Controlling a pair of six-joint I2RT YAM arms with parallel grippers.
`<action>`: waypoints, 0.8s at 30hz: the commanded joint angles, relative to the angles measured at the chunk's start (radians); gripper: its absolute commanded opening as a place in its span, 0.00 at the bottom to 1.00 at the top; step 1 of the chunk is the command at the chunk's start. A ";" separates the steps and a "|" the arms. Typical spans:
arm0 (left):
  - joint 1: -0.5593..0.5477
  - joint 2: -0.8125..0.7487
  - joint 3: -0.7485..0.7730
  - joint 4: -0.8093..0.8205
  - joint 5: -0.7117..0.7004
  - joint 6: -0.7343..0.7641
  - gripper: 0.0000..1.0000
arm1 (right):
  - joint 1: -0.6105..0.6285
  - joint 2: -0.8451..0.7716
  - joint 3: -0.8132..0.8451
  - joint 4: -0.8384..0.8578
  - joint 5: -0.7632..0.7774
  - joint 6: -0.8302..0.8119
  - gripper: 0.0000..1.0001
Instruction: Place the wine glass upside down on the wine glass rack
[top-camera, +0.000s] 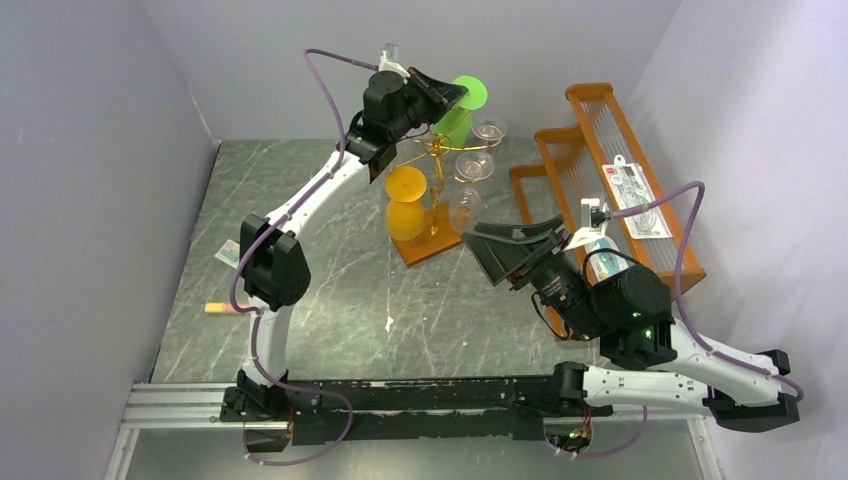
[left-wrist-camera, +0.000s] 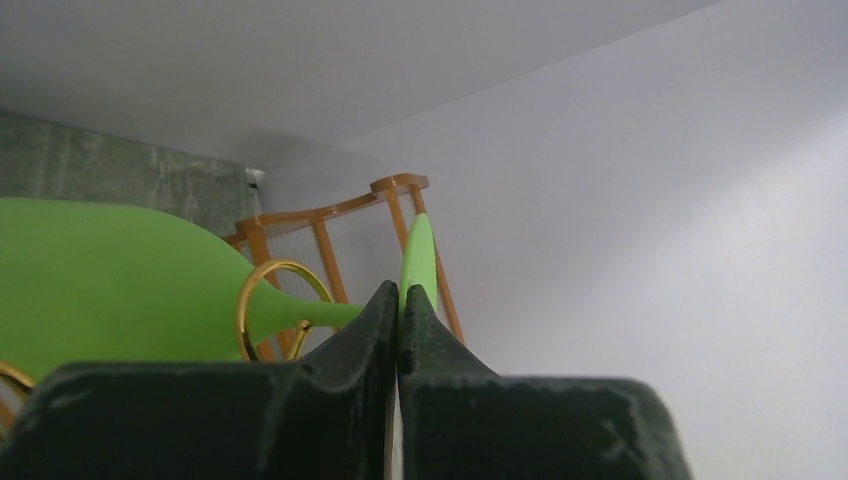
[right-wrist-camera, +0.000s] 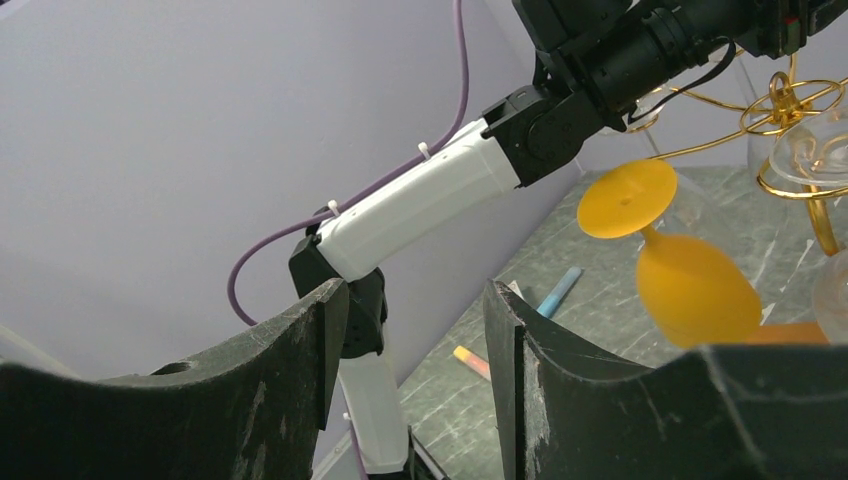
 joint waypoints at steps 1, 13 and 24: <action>-0.008 -0.007 0.046 -0.041 -0.101 0.046 0.05 | 0.004 -0.007 -0.007 0.001 0.016 0.005 0.56; -0.009 -0.023 0.067 -0.145 -0.159 0.064 0.05 | 0.004 -0.014 -0.007 0.000 0.012 0.012 0.55; -0.009 -0.052 0.073 -0.225 -0.188 0.130 0.19 | 0.004 -0.016 -0.012 0.015 -0.005 0.023 0.55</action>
